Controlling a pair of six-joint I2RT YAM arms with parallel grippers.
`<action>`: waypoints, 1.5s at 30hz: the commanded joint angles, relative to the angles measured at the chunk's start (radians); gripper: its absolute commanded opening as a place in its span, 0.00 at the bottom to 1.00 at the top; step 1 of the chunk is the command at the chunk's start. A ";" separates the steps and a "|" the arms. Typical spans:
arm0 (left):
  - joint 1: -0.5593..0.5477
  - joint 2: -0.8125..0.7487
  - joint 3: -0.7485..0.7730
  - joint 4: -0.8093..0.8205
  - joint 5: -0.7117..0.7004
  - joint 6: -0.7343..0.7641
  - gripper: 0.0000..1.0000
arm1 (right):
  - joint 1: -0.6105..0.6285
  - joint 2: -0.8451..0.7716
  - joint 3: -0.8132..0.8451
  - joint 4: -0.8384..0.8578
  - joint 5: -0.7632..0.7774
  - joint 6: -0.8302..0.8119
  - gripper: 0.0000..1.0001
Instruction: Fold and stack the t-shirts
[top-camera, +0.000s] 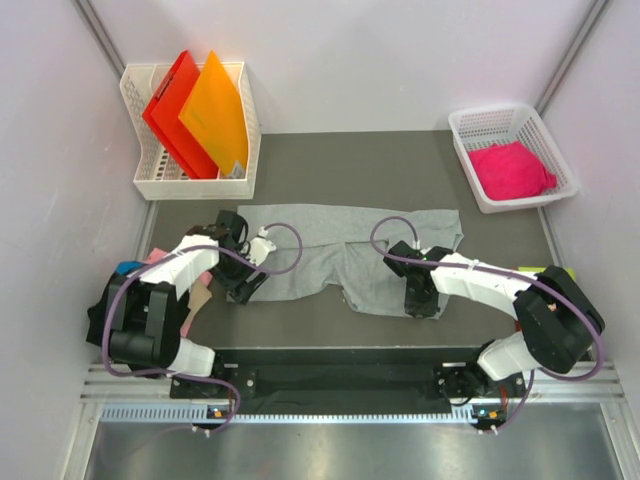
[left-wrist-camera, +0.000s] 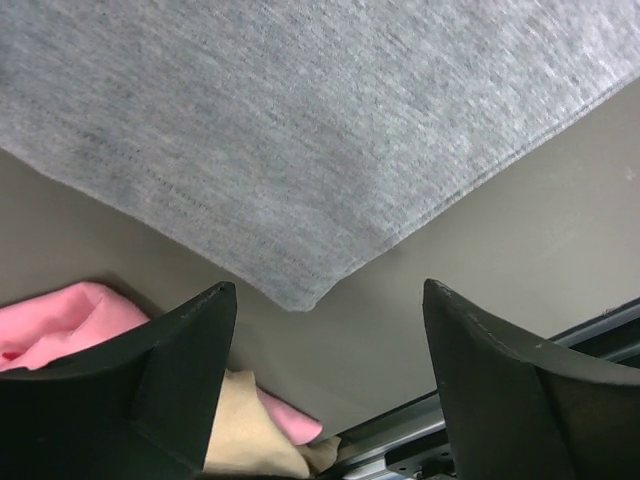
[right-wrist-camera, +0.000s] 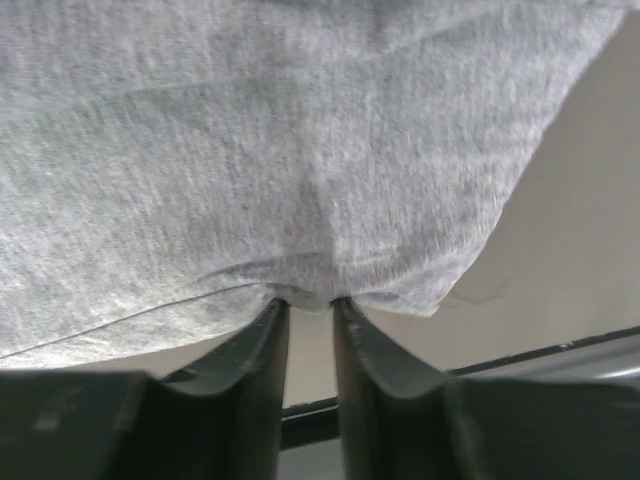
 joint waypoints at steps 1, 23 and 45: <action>0.003 0.027 -0.014 0.035 0.030 0.011 0.72 | -0.018 0.026 -0.043 0.088 0.078 -0.005 0.20; 0.003 -0.005 -0.006 0.014 -0.022 0.006 0.54 | -0.011 -0.182 0.005 -0.098 0.095 -0.008 0.00; 0.005 -0.009 0.003 -0.018 -0.030 0.062 0.00 | -0.008 -0.266 0.085 -0.291 0.093 -0.045 0.00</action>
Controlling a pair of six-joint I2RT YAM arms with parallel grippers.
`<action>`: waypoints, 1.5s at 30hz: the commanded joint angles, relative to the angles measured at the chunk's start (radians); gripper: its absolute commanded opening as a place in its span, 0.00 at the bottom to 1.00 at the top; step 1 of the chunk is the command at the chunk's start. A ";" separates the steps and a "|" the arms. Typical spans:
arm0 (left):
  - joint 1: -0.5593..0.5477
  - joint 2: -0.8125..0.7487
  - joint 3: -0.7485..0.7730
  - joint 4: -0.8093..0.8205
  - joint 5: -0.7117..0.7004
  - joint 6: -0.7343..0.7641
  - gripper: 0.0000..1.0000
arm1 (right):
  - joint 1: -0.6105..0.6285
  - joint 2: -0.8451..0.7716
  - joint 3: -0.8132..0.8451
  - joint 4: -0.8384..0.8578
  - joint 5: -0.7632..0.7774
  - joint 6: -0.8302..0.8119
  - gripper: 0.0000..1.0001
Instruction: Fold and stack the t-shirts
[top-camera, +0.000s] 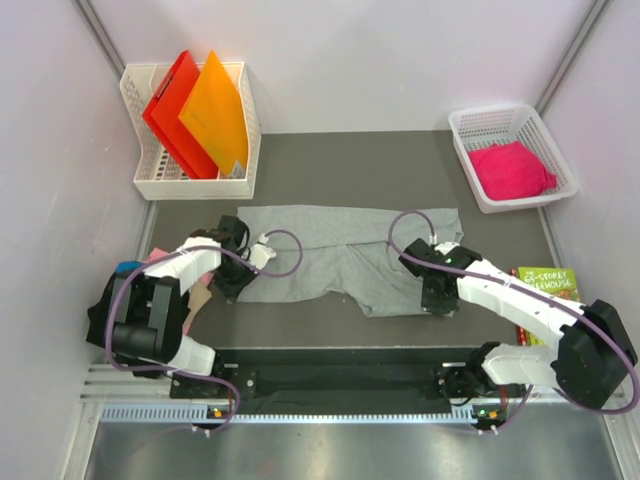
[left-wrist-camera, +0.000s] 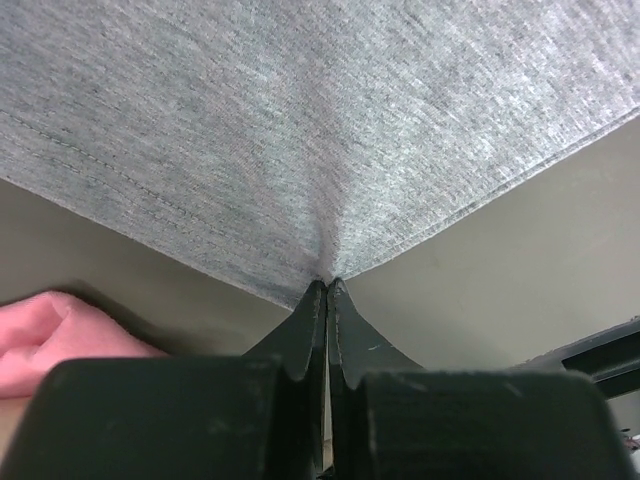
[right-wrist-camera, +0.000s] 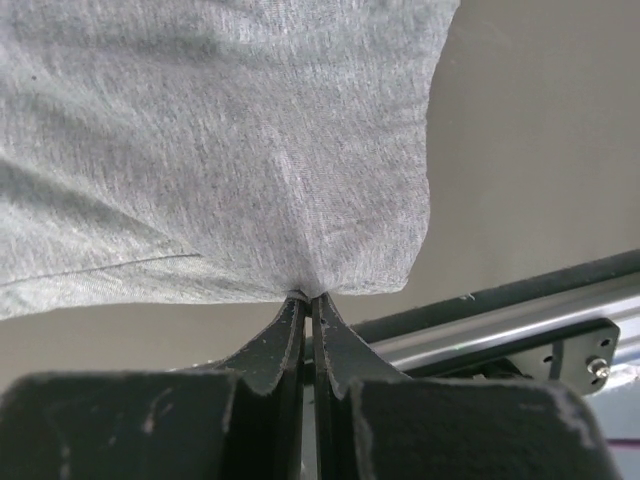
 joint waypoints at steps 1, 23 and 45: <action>0.003 -0.072 0.053 -0.082 -0.002 0.057 0.00 | 0.001 -0.052 0.080 -0.102 0.013 -0.027 0.00; 0.007 -0.246 0.132 -0.293 -0.045 0.137 0.00 | 0.108 -0.173 0.060 -0.262 -0.105 0.008 0.00; 0.007 0.249 0.561 -0.088 -0.114 0.126 0.00 | -0.271 0.104 0.374 -0.092 -0.039 -0.332 0.01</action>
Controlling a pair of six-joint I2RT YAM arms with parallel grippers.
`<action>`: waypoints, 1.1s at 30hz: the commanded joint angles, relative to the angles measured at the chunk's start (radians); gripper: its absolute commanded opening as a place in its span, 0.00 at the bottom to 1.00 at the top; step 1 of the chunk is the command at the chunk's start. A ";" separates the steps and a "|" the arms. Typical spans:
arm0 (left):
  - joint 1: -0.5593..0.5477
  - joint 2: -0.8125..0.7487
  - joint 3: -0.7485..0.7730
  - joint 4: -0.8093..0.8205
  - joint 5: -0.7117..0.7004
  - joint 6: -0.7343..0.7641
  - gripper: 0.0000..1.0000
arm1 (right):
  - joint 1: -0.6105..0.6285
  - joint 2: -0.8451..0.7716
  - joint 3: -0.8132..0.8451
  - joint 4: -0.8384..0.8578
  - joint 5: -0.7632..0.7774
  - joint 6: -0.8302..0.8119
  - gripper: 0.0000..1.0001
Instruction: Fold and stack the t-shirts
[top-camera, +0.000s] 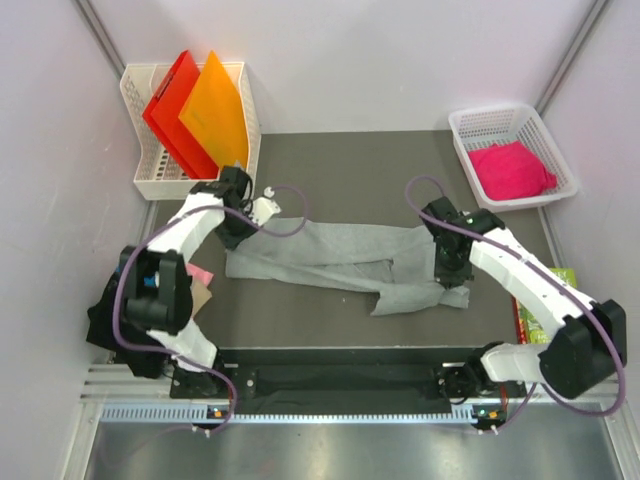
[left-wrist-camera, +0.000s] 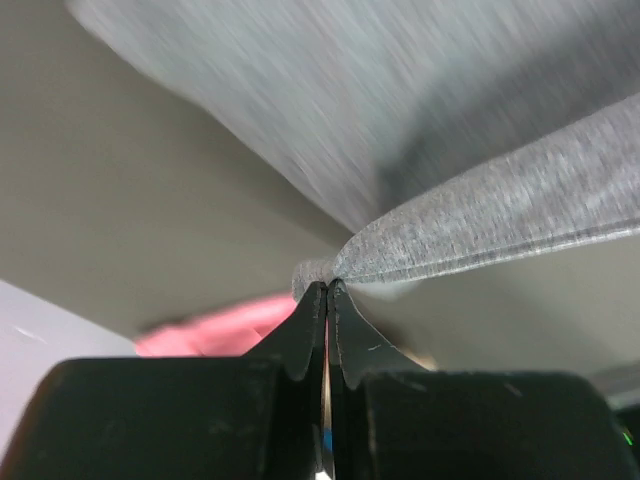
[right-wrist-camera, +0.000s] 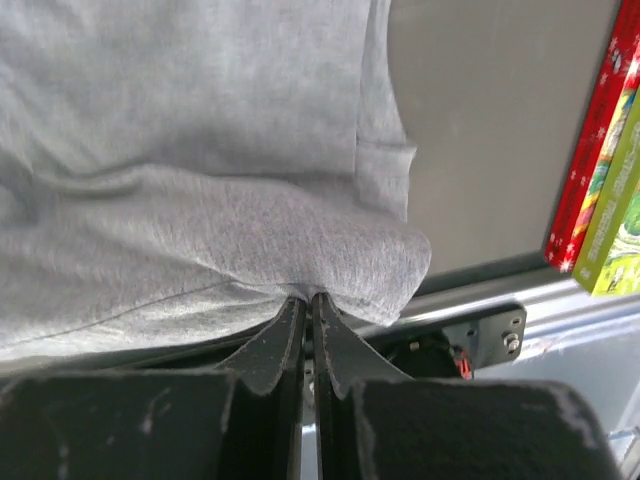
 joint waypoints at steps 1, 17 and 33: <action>0.004 0.133 0.151 0.073 -0.032 -0.001 0.00 | -0.090 0.101 0.104 0.116 0.036 -0.113 0.01; 0.003 0.342 0.369 0.144 -0.198 -0.036 0.91 | -0.171 0.463 0.311 0.247 0.050 -0.192 0.57; -0.148 -0.006 -0.010 0.162 -0.104 -0.168 0.99 | -0.161 0.296 0.243 0.190 0.001 -0.124 0.66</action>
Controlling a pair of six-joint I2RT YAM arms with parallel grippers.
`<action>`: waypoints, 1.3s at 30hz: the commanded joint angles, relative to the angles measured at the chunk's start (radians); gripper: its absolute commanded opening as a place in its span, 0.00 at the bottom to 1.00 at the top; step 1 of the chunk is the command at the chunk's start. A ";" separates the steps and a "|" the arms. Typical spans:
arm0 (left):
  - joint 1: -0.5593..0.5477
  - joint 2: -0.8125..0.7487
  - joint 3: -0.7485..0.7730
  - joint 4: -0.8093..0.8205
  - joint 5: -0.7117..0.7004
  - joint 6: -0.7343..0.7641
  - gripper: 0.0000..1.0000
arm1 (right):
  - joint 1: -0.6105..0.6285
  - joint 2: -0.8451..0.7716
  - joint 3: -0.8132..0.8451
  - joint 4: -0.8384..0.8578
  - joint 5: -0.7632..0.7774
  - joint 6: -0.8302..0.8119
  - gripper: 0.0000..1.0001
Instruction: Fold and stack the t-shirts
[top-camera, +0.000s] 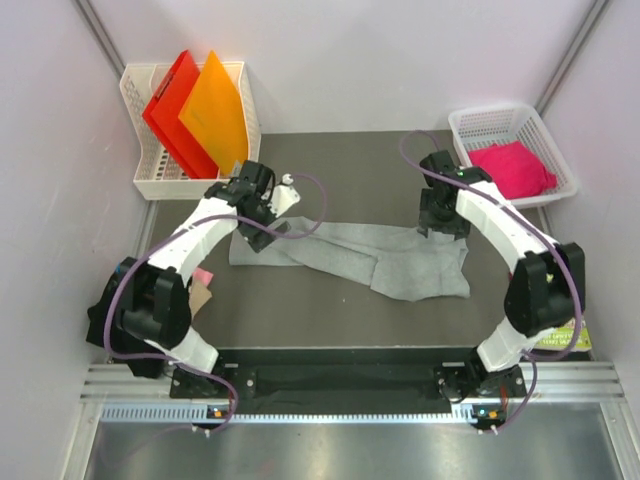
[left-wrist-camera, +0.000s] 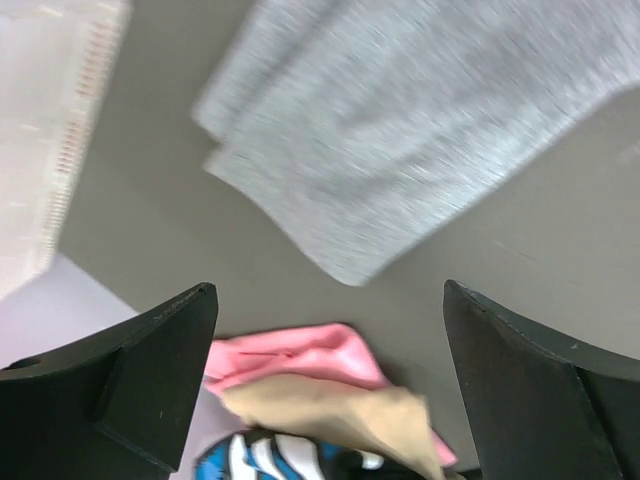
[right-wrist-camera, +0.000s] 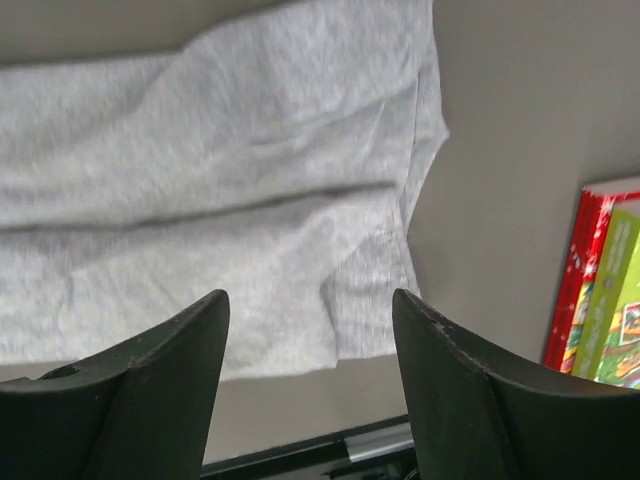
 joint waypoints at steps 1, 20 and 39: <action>0.011 0.022 -0.111 0.043 0.004 -0.054 0.99 | 0.018 -0.126 -0.129 -0.008 -0.025 0.077 0.66; 0.109 0.247 -0.037 0.143 -0.012 0.006 0.99 | -0.002 0.063 -0.268 0.182 -0.073 0.162 0.58; 0.103 0.304 0.187 -0.026 0.070 -0.019 0.99 | -0.002 0.103 -0.209 0.170 -0.108 0.157 0.21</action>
